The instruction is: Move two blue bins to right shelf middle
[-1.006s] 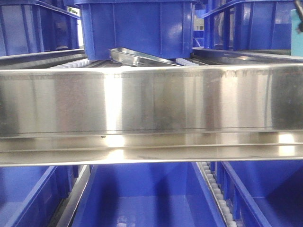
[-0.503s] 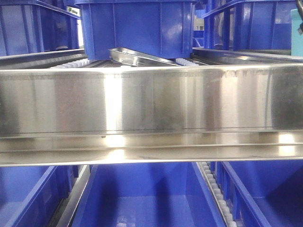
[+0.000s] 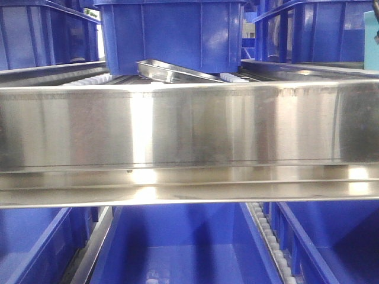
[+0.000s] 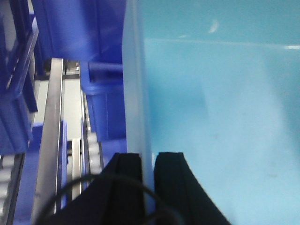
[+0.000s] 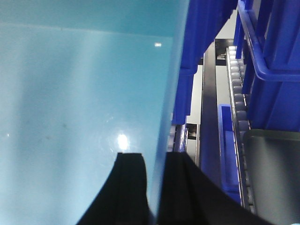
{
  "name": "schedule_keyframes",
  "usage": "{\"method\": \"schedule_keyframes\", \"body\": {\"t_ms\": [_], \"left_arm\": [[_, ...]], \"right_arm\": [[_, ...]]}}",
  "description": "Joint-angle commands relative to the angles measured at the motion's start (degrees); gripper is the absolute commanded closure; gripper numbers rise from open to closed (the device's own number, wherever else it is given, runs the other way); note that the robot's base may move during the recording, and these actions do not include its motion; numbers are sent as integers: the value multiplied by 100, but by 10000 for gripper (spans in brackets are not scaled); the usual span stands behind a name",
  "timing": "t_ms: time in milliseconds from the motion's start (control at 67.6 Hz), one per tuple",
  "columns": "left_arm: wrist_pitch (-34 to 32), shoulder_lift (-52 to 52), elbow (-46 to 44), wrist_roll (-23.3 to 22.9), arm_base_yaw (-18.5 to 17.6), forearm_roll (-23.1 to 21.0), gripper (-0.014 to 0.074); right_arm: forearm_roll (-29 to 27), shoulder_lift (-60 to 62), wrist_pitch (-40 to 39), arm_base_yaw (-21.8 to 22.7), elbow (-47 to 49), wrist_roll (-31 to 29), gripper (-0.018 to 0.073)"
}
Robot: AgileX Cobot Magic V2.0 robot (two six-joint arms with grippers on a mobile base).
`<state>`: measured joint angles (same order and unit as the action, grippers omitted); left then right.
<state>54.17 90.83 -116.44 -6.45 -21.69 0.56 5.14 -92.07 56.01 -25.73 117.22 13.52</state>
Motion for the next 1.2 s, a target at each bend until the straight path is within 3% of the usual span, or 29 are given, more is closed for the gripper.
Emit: {"method": "schedule_keyframes", "body": {"t_ms": [0, 1183], "left_arm": [[-112, -87, -91, -12, -37, -366, 707], [-126, -87, -91, -12, -37, -366, 707]], "right_arm": [[-83, 72, -509, -4, 59, -93, 712], [-83, 72, -509, -4, 59, -93, 712]]}}
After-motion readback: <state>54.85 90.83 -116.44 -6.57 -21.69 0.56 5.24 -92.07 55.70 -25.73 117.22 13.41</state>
